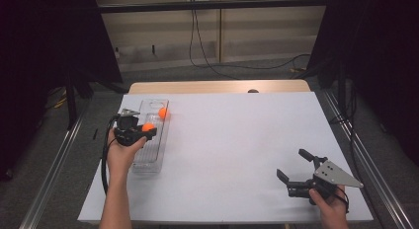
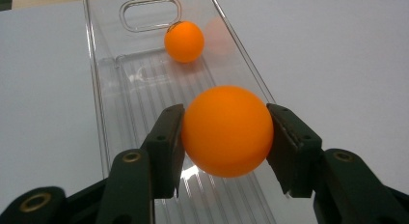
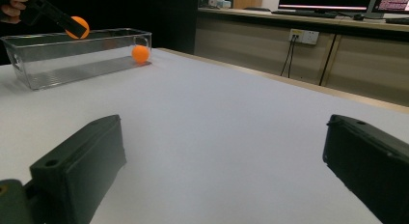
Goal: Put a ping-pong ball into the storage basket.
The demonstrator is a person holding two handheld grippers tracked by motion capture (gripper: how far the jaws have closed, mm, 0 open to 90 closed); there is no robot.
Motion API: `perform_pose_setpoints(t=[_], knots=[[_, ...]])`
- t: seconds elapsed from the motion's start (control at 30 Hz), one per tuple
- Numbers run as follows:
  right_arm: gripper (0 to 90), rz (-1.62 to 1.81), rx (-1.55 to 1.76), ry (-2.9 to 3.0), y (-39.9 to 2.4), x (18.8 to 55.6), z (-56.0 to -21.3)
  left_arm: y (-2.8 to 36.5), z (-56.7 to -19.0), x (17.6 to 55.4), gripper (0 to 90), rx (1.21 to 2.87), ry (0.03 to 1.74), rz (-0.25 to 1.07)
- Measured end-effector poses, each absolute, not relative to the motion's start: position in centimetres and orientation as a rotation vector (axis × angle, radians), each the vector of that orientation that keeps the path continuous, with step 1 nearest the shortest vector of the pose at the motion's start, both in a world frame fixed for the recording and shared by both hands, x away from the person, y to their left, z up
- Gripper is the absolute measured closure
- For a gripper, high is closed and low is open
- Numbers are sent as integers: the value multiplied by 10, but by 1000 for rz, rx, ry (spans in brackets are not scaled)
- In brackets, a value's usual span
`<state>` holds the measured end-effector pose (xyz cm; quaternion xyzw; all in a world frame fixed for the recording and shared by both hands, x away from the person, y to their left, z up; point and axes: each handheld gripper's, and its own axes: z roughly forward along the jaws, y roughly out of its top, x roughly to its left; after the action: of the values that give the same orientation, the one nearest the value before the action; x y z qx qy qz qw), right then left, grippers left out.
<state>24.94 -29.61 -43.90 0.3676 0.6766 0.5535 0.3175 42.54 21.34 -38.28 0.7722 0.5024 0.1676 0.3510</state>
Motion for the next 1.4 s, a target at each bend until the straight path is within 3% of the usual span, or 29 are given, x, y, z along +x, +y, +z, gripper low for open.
perform_pose_setpoints(t=[0.87, 1.4], knots=[[5, 1461, 969, 1776, -296, 249, -439, 214, -386, 426, 494, 1993, 1313, 449], [5, 1467, 971, 1770, -298, 248, -438, 212, -379, 419, 387, 1953, 1297, 455]])
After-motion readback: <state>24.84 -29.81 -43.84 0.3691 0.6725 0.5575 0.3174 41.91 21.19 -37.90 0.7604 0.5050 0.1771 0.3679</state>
